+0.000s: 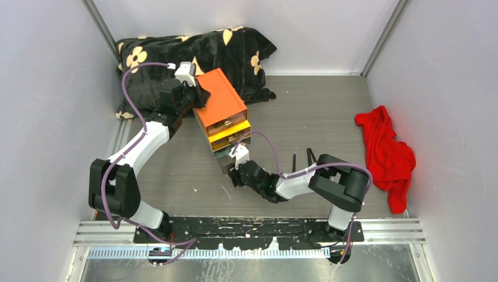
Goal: Organize the makeup
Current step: Open the drawer in the storage box.
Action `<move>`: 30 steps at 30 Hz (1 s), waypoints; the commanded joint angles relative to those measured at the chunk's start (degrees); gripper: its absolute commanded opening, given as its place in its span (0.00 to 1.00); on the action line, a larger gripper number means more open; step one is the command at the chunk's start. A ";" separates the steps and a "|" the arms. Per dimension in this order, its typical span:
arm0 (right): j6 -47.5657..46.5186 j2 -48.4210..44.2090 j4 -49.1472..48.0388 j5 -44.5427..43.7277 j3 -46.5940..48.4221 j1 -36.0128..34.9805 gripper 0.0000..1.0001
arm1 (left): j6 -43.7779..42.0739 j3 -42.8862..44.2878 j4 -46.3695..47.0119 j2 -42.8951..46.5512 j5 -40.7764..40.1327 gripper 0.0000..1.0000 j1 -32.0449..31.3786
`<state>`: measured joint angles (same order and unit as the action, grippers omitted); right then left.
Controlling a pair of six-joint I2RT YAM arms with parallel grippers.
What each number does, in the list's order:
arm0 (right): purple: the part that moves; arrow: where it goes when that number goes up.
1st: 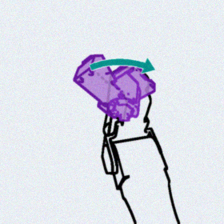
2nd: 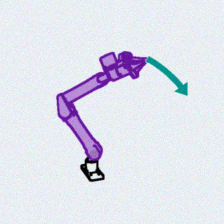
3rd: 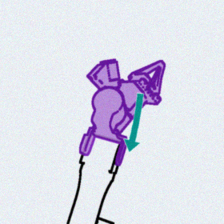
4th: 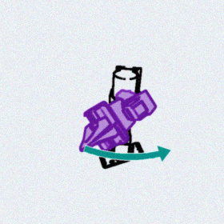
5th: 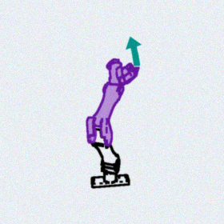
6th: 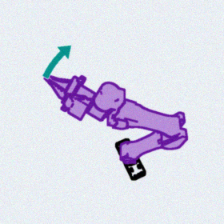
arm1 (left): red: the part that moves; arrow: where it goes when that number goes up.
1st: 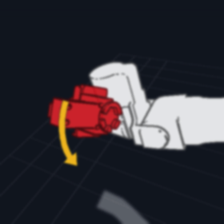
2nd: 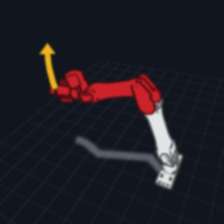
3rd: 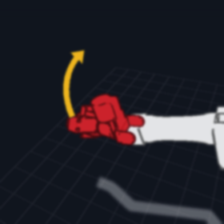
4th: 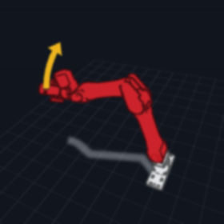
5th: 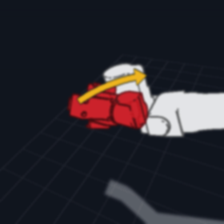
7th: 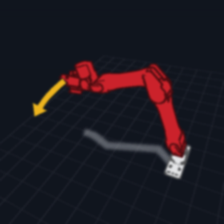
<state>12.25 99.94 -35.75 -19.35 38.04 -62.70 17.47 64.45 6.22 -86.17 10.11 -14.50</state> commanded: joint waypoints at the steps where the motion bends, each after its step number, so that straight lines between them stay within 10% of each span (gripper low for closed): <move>1: 2.01 -3.45 0.72 -2.78 -3.16 -1.85 0.03 | -2.24 -3.19 -13.86 -4.12 -2.45 0.00 0.61; 18: 5.24 -11.84 3.50 -8.39 -11.83 -6.91 0.05 | -2.62 -3.10 -14.74 -3.57 -3.26 0.00 0.53; 23: 3.32 -11.79 4.55 -10.51 -10.45 -7.18 0.44 | -2.75 -3.08 -14.74 -3.58 -3.25 0.00 0.57; 30: 2.43 -14.32 9.67 -10.38 -8.49 -7.46 0.61 | -2.89 -3.55 -14.50 -3.87 -3.40 0.00 0.55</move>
<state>15.46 89.34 -30.94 -26.33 28.01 -70.06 17.32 64.45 6.20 -86.17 10.11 -14.50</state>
